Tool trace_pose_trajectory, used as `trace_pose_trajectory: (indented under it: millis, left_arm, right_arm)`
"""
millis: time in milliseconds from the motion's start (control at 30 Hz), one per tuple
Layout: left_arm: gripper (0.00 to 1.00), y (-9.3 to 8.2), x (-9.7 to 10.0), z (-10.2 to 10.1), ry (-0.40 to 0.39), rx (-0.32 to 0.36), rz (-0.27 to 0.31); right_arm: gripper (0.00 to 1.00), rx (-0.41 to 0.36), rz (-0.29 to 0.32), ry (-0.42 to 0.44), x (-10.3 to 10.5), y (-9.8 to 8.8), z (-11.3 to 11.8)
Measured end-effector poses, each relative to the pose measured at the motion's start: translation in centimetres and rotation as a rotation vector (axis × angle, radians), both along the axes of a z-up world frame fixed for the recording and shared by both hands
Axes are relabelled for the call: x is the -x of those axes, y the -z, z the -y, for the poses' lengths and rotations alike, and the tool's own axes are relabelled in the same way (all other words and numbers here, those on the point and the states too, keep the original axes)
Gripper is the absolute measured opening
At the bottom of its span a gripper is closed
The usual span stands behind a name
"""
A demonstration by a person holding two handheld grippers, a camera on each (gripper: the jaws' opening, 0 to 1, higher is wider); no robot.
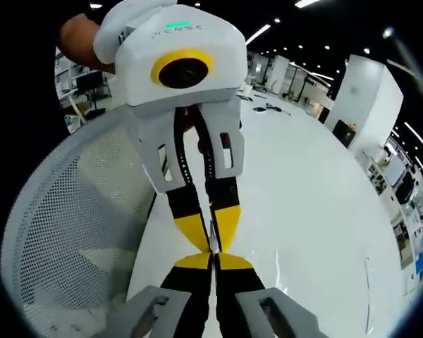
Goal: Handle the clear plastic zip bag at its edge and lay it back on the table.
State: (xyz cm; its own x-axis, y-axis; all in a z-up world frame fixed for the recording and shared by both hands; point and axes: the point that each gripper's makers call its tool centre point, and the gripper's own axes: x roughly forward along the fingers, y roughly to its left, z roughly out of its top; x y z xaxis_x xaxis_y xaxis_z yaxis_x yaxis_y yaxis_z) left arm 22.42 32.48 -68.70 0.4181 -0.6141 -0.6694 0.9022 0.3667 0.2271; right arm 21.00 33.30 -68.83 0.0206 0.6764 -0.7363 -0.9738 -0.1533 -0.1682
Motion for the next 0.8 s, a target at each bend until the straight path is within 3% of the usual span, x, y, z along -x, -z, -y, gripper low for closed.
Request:
trace_pose_trajectory:
  millis: [633, 800]
  left_arm:
    - [0.0, 0.4, 0.5, -0.9, 0.017, -0.026, 0.009]
    - [0.0, 0.2, 0.5, -0.5, 0.01, -0.008, 0.004]
  right_arm:
    - [0.0, 0.011, -0.001, 0.024, -0.3, 0.7, 0.1]
    - [0.03, -0.029, -0.018, 0.021, 0.1, 0.1, -0.4]
